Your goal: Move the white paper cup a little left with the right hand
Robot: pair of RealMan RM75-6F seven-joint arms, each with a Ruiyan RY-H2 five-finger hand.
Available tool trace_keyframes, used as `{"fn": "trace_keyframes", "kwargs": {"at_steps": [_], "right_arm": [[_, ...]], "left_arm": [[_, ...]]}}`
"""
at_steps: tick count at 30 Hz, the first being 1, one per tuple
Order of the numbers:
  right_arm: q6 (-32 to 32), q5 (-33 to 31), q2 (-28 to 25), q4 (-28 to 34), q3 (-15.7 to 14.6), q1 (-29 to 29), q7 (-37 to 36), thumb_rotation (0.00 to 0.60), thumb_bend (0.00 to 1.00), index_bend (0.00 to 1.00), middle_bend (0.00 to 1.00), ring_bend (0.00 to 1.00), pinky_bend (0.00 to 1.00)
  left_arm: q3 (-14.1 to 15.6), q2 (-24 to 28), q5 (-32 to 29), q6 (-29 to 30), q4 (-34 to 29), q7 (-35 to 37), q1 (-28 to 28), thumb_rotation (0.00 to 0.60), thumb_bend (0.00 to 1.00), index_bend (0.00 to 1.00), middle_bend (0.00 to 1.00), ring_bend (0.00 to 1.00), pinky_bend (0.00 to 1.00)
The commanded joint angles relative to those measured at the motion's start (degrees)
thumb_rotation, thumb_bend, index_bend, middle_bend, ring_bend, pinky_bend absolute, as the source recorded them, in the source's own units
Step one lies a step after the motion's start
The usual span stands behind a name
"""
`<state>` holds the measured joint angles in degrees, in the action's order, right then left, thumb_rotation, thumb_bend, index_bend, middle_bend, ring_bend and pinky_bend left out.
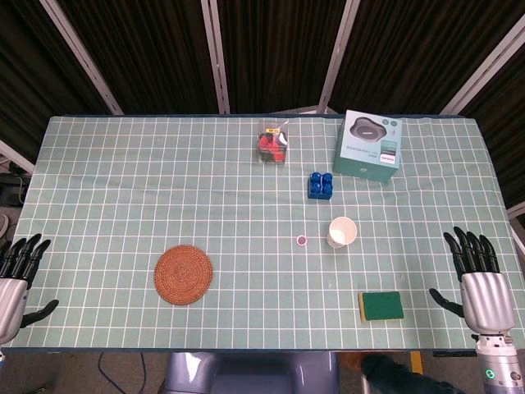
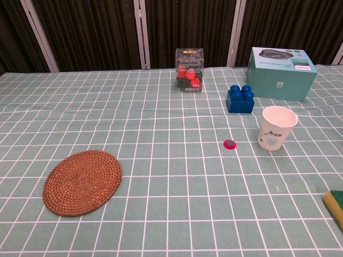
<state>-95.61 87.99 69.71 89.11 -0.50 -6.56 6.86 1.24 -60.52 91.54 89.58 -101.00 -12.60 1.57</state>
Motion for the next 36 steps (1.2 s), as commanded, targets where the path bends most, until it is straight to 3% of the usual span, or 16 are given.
{"fn": "trace_keyframes", "kwargs": {"at_steps": [1,9,15,24,30,36], "right_arm": [[-0.7,0.8,0.4,-0.7,0.2,0.8,1.2,0.600,0.00,0.00,0.00,0.00,0.00],[3.3,3.4,2.2,-2.2,-0.1,-1.3,4.7,0.600,0.00,0.00,0.00,0.00,0.00],[12.4,8.6,5.7,-2.4,1.0,-8.6,19.5,0.600,0.00,0.00,0.00,0.00,0.00],[30.0,8.3,12.6,-5.5,4.1,-19.5,40.3,0.600,0.00,0.00,0.00,0.00,0.00],[36.9,7.0,16.7,-10.7,4.4,-23.1,50.5,0.600,0.00,0.00,0.00,0.00,0.00],[40.2,4.2,20.2,-15.4,5.4,-24.8,56.1,0.600,0.00,0.00,0.00,0.00,0.00]], "left_arm": [[-0.1,-0.2,0.0,-0.3,0.3,0.2,0.2,0.600,0.00,0.00,0.00,0.00,0.00],[-0.3,-0.7,0.3,0.2,1.2,1.1,0.0,0.600,0.00,0.00,0.00,0.00,0.00],[-0.6,-1.4,-0.6,-2.1,1.5,0.7,1.1,0.600,0.00,0.00,0.00,0.00,0.00],[-1.0,-2.5,-0.3,-2.6,3.4,1.6,1.8,0.600,0.00,0.00,0.00,0.00,0.00],[-1.2,-3.1,-2.1,-4.0,4.3,0.9,2.1,0.600,0.00,0.00,0.00,0.00,0.00],[-1.5,-3.7,-3.1,-4.6,4.7,0.3,2.4,0.600,0.00,0.00,0.00,0.00,0.00]]}}
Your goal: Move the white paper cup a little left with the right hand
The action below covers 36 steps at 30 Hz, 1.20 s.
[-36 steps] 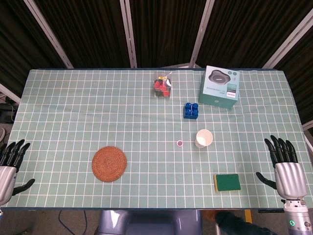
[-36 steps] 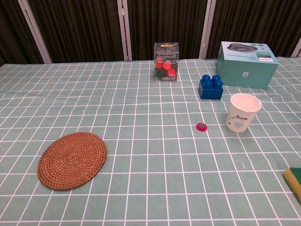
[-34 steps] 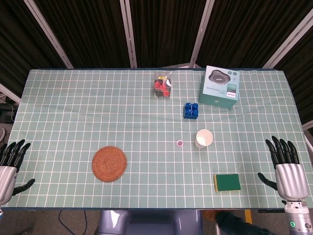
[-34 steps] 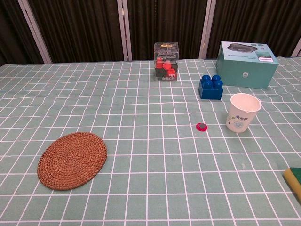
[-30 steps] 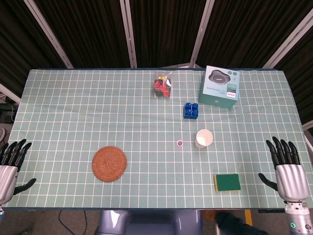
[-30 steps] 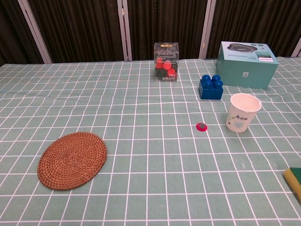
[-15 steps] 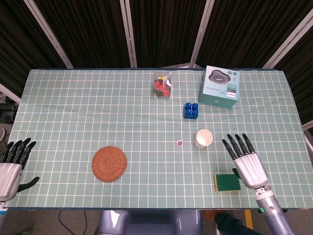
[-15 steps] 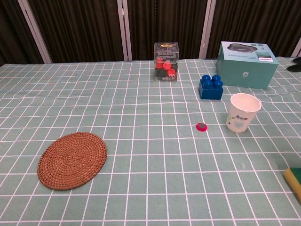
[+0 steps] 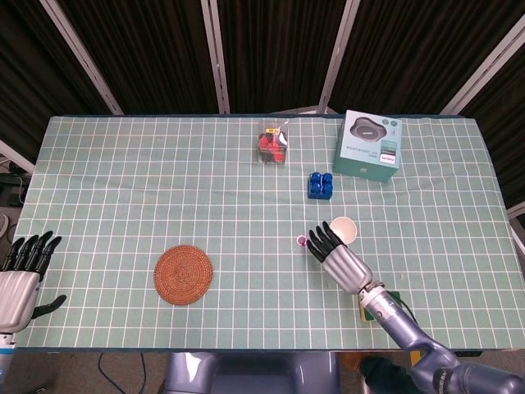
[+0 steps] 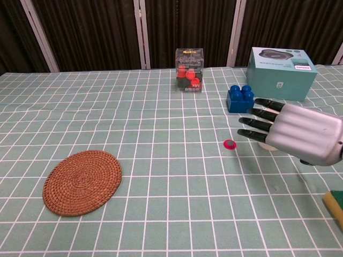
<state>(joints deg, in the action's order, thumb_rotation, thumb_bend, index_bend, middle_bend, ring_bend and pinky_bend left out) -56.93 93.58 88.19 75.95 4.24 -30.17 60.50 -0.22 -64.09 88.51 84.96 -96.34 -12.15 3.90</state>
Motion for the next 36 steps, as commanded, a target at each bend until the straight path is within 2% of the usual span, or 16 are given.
{"fn": "trace_keyframes", "kwargs": {"at_steps": [1,13,19,20,25,30,36], "right_arm": [[1.8,-1.7,2.1,-3.0,0.8,-1.4,3.3,0.600,0.00,0.00,0.00,0.00,0.00],[2.6,-7.6,3.7,-8.2,2.7,-2.2,9.3,0.600,0.00,0.00,0.00,0.00,0.00],[2.7,-7.2,4.5,-11.9,1.9,-3.4,10.5,0.600,0.19,0.00,0.01,0.00,0.00],[2.4,-6.5,4.6,-12.6,1.6,-3.7,10.2,0.600,0.20,0.00,0.02,0.00,0.02],[0.1,-3.2,4.9,-16.3,0.1,-4.5,5.7,0.600,0.24,0.06,0.20,0.02,0.24],[-2.1,-1.1,5.1,-19.0,-1.1,-4.8,1.0,0.600,0.25,0.13,0.26,0.07,0.31],[-5.9,1.3,4.3,-20.2,-2.0,-4.9,-8.2,0.600,0.25,0.18,0.31,0.12,0.36]], "left_arm": [[-0.1,-0.1,-0.1,0.0,0.0,-0.3,0.0,0.600,0.00,0.00,0.00,0.00,0.00],[-0.3,-0.2,-0.9,-0.4,0.0,-0.4,0.2,0.600,0.00,0.00,0.00,0.00,0.00],[-0.1,-0.2,-0.6,-0.1,-0.3,-0.6,0.1,0.600,0.00,0.00,0.00,0.00,0.00],[-0.1,-0.2,-0.5,0.0,-0.3,-0.6,0.1,0.600,0.00,0.00,0.00,0.00,0.00],[0.0,-0.2,-0.6,-0.2,-0.3,-0.8,0.1,0.600,0.00,0.00,0.00,0.00,0.00],[0.1,-0.3,-0.7,-0.4,-0.4,-0.9,0.2,0.600,0.00,0.00,0.00,0.00,0.00],[0.2,-0.3,-0.6,-0.4,-0.5,-1.2,0.2,0.600,0.00,0.00,0.00,0.00,0.00]]}}
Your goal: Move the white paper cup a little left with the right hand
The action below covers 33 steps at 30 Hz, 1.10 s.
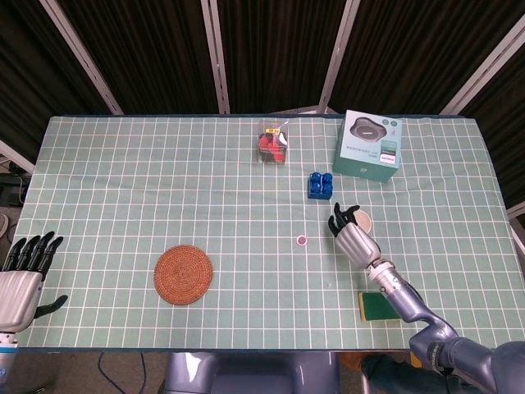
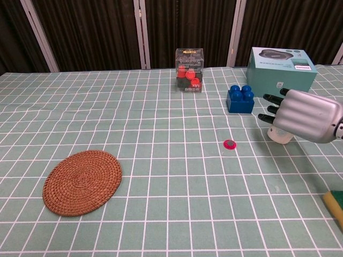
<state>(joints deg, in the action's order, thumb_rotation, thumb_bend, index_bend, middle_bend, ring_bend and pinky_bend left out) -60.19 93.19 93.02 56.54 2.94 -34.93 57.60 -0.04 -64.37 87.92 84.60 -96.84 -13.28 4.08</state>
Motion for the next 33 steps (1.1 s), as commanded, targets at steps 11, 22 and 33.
{"fn": "trace_keyframes", "kwargs": {"at_steps": [11,22,33], "right_arm": [[-9.2,-3.1,-3.5,8.3,2.3,3.0,-33.0,0.600,0.27,0.23,0.33,0.14,0.40],[0.6,-15.6,-5.5,17.4,4.3,4.7,-45.5,0.600,0.27,0.23,0.33,0.12,0.36],[3.9,-17.3,-5.6,18.2,3.7,4.3,-48.2,0.600,0.24,0.21,0.20,0.01,0.22]], "left_arm": [[0.6,0.7,1.0,0.3,-0.9,0.7,-0.2,0.600,0.00,0.00,0.00,0.00,0.00],[1.4,1.7,1.7,-0.4,-2.1,2.2,-0.1,0.600,0.00,0.00,0.00,0.00,0.00],[1.4,1.7,1.3,-1.0,-2.2,1.9,0.1,0.600,0.00,0.00,0.00,0.00,0.00]]}}
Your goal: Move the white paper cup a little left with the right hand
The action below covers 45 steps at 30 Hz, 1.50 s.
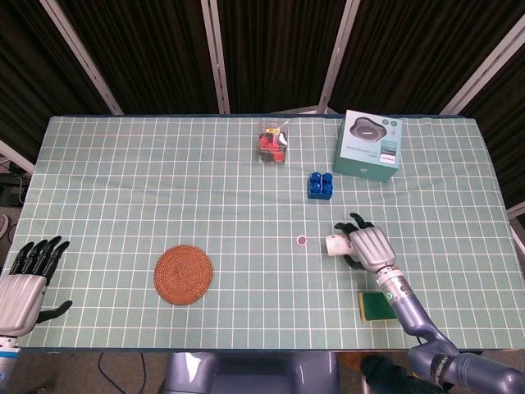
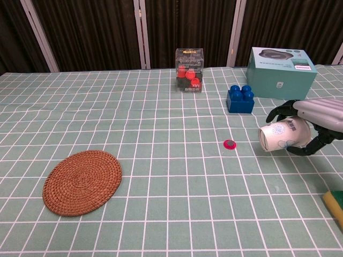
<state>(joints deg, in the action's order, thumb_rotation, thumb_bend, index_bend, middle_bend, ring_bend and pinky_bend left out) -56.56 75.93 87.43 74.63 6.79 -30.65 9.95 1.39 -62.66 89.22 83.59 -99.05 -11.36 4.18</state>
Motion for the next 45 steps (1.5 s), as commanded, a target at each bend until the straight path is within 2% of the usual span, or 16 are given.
{"fn": "trace_keyframes", "kwargs": {"at_steps": [1,4,6,9,13,19,27,35,45], "right_arm": [[0.7,-0.2,-0.1,0.3,-0.3,-0.1,-0.9,0.600,0.23,0.18,0.16,0.00,0.19],[2.4,-0.5,-1.0,1.2,-0.8,-0.3,-1.9,0.600,0.19,0.07,0.05,0.00,0.10],[3.8,-0.8,-1.8,1.9,-1.2,-0.6,-1.8,0.600,0.16,0.03,0.01,0.00,0.05],[3.6,-0.4,-2.8,3.1,-1.5,-0.8,-0.8,0.600,0.15,0.01,0.00,0.00,0.01],[0.0,2.6,-3.8,4.6,-2.2,-0.4,2.9,0.600,0.14,0.00,0.00,0.00,0.00],[-5.0,10.1,-4.1,4.7,-4.6,-1.0,14.4,0.600,0.14,0.00,0.00,0.00,0.00],[-4.9,14.5,-0.1,-0.2,-5.4,-3.4,34.4,0.600,0.16,0.00,0.00,0.00,0.00],[-1.6,11.0,2.7,-2.0,-4.5,-4.2,44.7,0.600,0.16,0.00,0.00,0.00,0.00],[0.6,6.4,3.9,-2.9,-3.7,-4.5,52.3,0.600,0.18,0.00,0.11,0.00,0.00]], "left_arm": [[0.0,0.0,-0.1,0.0,0.0,-0.1,0.0,0.600,0.00,0.00,0.00,0.00,0.00],[0.0,-0.1,-0.1,-0.2,0.0,-0.2,0.1,0.600,0.00,0.00,0.00,0.00,0.00],[0.0,-0.1,-0.1,-0.2,0.0,-0.3,0.1,0.600,0.00,0.00,0.00,0.00,0.00],[0.1,-0.1,0.0,-0.1,-0.1,-0.3,0.0,0.600,0.00,0.00,0.00,0.00,0.00],[0.1,-0.1,0.0,-0.1,-0.1,-0.2,0.0,0.600,0.00,0.00,0.00,0.00,0.00],[0.1,-0.2,0.1,-0.2,-0.1,-0.5,0.1,0.600,0.00,0.00,0.00,0.00,0.00],[0.2,0.1,0.1,-0.4,-0.3,-0.2,0.2,0.600,0.00,0.00,0.00,0.00,0.00],[0.0,0.2,-0.5,-0.8,-0.1,0.2,0.3,0.600,0.00,0.00,0.00,0.00,0.00],[-0.1,0.0,-0.9,-1.0,0.1,-0.1,0.4,0.600,0.00,0.00,0.00,0.00,0.00]]}}
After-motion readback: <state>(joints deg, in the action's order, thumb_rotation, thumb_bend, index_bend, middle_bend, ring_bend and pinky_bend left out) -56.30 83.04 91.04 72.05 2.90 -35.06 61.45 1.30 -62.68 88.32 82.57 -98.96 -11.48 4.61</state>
